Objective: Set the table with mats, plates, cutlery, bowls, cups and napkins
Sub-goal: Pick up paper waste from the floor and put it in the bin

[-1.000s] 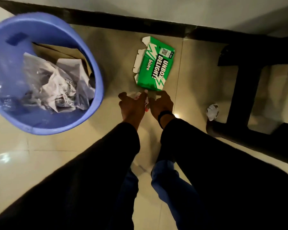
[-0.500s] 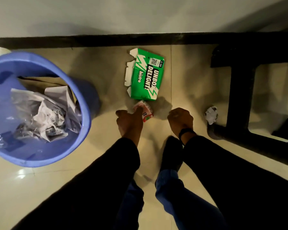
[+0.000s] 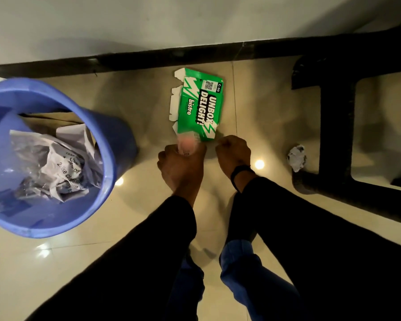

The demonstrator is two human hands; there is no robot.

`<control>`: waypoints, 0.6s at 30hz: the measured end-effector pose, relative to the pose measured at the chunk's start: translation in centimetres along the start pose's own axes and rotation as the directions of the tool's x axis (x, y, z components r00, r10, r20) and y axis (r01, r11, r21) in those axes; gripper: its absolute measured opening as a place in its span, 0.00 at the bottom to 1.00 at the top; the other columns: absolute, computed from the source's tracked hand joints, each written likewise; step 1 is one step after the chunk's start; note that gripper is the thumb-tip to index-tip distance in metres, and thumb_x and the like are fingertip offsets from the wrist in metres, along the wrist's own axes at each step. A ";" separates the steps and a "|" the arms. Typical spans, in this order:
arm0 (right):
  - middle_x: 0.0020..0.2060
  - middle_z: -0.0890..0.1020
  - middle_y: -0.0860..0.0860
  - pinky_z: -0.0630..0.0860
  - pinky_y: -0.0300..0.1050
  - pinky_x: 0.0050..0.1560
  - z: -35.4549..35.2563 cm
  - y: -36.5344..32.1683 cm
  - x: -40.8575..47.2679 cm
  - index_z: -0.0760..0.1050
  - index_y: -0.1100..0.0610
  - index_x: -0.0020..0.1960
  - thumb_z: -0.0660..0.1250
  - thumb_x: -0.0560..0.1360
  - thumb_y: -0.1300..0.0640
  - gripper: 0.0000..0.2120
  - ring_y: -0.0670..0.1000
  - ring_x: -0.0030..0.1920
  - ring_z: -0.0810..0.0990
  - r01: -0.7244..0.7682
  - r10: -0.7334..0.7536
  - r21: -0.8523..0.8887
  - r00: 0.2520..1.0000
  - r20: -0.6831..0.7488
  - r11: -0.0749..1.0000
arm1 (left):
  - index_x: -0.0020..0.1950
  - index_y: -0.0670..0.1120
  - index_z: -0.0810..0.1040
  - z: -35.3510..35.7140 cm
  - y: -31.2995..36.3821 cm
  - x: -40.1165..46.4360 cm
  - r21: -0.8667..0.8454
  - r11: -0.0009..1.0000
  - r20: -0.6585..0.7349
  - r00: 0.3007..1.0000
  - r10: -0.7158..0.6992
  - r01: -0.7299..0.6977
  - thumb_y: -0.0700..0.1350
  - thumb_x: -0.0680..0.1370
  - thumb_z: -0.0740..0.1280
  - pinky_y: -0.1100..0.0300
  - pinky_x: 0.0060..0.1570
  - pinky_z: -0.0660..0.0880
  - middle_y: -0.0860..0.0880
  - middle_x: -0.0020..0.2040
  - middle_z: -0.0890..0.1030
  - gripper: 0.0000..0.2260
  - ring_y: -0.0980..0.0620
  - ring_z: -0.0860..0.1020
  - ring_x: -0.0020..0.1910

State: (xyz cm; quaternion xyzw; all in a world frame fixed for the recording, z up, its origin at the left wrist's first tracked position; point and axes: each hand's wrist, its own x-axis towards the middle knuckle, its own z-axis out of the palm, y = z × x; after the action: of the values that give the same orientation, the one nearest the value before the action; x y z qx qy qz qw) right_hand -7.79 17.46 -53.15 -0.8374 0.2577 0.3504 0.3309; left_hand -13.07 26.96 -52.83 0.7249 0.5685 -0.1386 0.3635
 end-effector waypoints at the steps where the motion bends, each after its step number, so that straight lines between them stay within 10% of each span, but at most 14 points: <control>1: 0.59 0.81 0.53 0.74 0.45 0.64 -0.3 -0.1 0.4 0.80 0.57 0.59 0.66 0.76 0.60 0.12 0.56 0.61 0.78 -0.028 0.030 0.040 0.998 -0.046 0.999 | 0.56 0.48 0.80 -0.3 0.3 0.0 0.031 0.998 -0.017 0.998 0.057 -0.057 0.70 0.62 0.68 0.48 0.56 0.77 0.48 0.56 0.77 0.32 0.46 0.76 0.56; 7: 0.61 0.79 0.57 0.74 0.48 0.60 0.4 -2.1 3.9 0.75 0.57 0.64 0.67 0.78 0.50 0.18 0.58 0.61 0.78 0.016 -0.022 -0.122 0.999 -0.048 0.992 | 0.56 0.48 0.81 -0.3 2.5 4.1 -0.082 0.978 0.147 0.968 0.203 -0.193 0.66 0.66 0.70 0.54 0.71 0.63 0.48 0.75 0.64 0.27 0.46 0.61 0.75; 13: 0.54 0.83 0.55 0.81 0.54 0.54 2.7 -3.2 6.8 0.78 0.56 0.59 0.76 0.66 0.50 0.23 0.59 0.53 0.83 -0.115 0.100 0.245 0.992 0.070 0.963 | 0.40 0.50 0.84 1.1 5.3 6.8 -0.214 0.973 0.251 0.958 0.136 -0.083 0.66 0.58 0.78 0.52 0.57 0.80 0.47 0.57 0.79 0.22 0.47 0.81 0.56; 18: 0.52 0.83 0.57 0.81 0.56 0.46 -1.5 -3.2 3.0 0.77 0.56 0.54 0.64 0.74 0.71 0.14 0.60 0.49 0.82 -0.237 0.092 0.544 0.956 0.280 0.805 | 0.45 0.48 0.85 -0.6 5.6 4.9 -0.412 0.900 0.460 0.885 0.071 0.142 0.52 0.72 0.77 0.57 0.45 0.81 0.50 0.42 0.87 0.09 0.53 0.86 0.43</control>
State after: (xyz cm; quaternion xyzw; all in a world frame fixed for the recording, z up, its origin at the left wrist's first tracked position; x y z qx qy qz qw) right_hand -3.15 17.81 -53.39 -0.6250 0.3810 0.3829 0.5636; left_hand -6.47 30.40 -53.30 0.5600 0.4950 -0.1842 0.6383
